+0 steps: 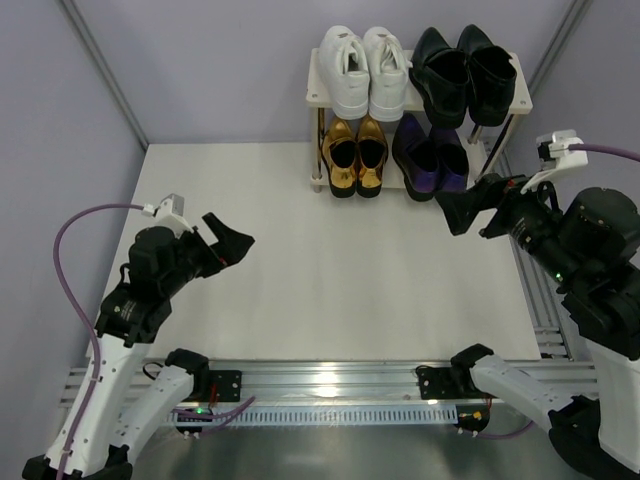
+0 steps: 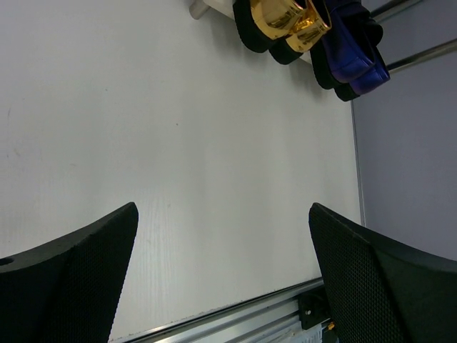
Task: Place and organize the shoes onto the shoe shelf
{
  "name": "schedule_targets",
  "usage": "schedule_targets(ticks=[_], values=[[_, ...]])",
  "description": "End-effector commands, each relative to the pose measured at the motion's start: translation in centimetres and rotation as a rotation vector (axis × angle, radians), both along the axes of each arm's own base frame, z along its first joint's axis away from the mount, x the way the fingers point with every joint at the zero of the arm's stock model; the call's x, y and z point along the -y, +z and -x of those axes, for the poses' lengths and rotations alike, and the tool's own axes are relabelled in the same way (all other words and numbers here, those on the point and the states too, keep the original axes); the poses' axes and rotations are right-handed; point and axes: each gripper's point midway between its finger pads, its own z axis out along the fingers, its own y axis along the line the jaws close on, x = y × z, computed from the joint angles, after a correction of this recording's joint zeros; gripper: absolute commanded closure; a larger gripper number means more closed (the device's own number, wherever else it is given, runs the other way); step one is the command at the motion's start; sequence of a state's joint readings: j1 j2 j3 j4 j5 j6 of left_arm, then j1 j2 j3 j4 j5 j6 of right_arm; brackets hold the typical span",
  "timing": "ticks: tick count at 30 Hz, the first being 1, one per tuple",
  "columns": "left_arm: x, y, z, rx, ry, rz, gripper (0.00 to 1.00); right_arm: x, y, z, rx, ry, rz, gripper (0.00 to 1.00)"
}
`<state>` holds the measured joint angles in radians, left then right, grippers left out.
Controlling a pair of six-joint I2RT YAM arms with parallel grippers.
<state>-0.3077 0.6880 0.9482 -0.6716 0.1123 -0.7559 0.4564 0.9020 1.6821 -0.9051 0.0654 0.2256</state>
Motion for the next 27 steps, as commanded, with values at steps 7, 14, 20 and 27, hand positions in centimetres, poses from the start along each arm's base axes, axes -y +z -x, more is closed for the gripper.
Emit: schedule_targets(ticks=[7, 14, 20, 27], values=[[-0.2, 1.6, 1.1, 0.022, 0.006, 0.030, 0.00, 0.3, 3.0, 4.6, 0.037, 0.085, -0.085, 0.03], [0.0, 3.0, 1.1, 0.046, 0.005, 0.054, 0.00, 0.1, 4.7, 5.0, 0.021, 0.080, -0.158, 0.03], [0.4, 3.6, 0.9, 0.058, -0.014, 0.070, 0.00, -0.2, 5.8, 4.7, 0.056, 0.105, -0.112, 0.03], [0.6, 3.2, 1.0, 0.055, -0.036, 0.059, 0.00, 3.6, 2.4, 2.2, 0.100, -0.137, -0.083, 0.03]])
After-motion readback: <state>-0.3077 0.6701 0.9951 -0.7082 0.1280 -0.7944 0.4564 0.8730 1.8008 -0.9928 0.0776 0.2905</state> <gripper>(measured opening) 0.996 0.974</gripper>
